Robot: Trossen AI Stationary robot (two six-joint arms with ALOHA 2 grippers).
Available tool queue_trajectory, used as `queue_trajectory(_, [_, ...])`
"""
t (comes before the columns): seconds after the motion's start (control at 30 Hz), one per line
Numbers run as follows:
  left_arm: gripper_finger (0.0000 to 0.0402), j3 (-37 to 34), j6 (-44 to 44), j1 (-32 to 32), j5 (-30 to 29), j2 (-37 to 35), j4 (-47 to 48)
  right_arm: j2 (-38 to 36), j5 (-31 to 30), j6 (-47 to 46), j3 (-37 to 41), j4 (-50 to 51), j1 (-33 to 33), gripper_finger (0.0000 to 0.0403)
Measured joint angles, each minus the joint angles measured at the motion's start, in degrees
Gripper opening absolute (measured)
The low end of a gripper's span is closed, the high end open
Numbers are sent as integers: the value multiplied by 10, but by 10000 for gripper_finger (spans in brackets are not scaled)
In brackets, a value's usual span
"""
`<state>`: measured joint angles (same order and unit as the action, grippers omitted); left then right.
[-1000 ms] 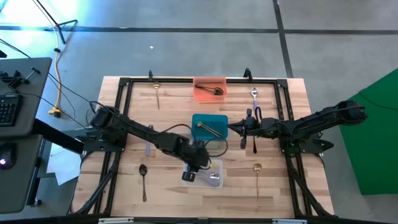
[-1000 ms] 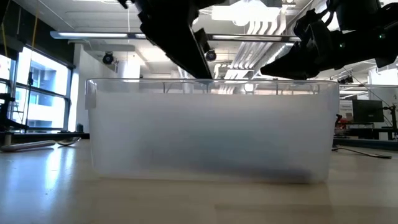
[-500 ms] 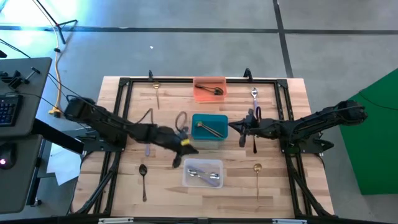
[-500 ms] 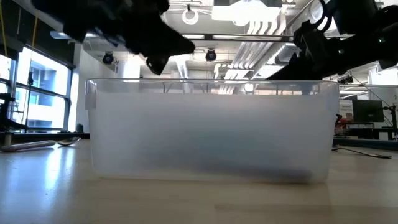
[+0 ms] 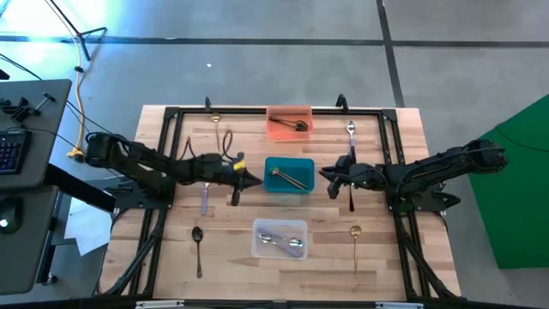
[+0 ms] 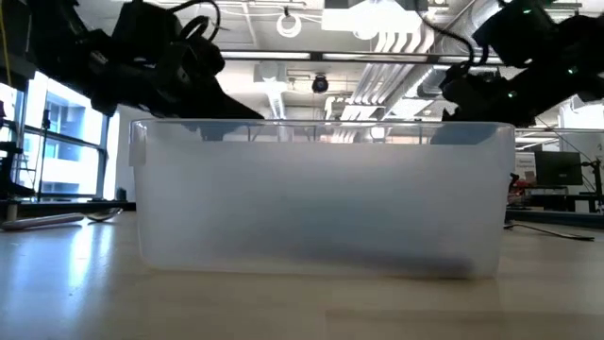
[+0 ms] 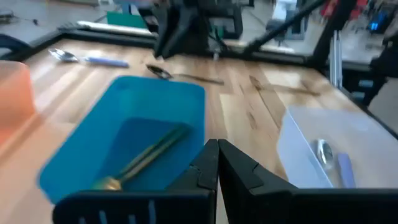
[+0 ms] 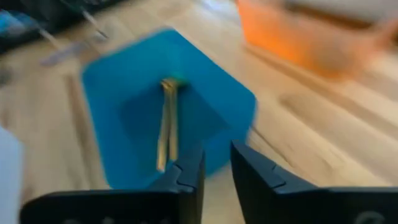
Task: Sort silverware by color (type)
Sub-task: Put the black spoon into the orange bin
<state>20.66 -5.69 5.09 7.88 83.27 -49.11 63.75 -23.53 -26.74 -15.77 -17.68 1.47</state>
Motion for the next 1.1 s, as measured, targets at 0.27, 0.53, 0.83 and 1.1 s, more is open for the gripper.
queue_trajectory(0.27, [0, -62, -4, 78, 36, 0, -129, 0, 0, -138, -147, 390, -16, 142])
queue_trajectory(0.53, [0, -82, -15, 122, 35, 0, -171, 0, 62, -362, -212, 634, -23, 174])
queue_trajectory(0.83, [0, -87, -7, 167, 4, 0, -173, 5, 131, -467, -176, 658, -23, 172])
queue_trajectory(1.1, [0, -87, -2, 202, 4, 0, -172, 42, 148, -438, -170, 623, -54, 172])
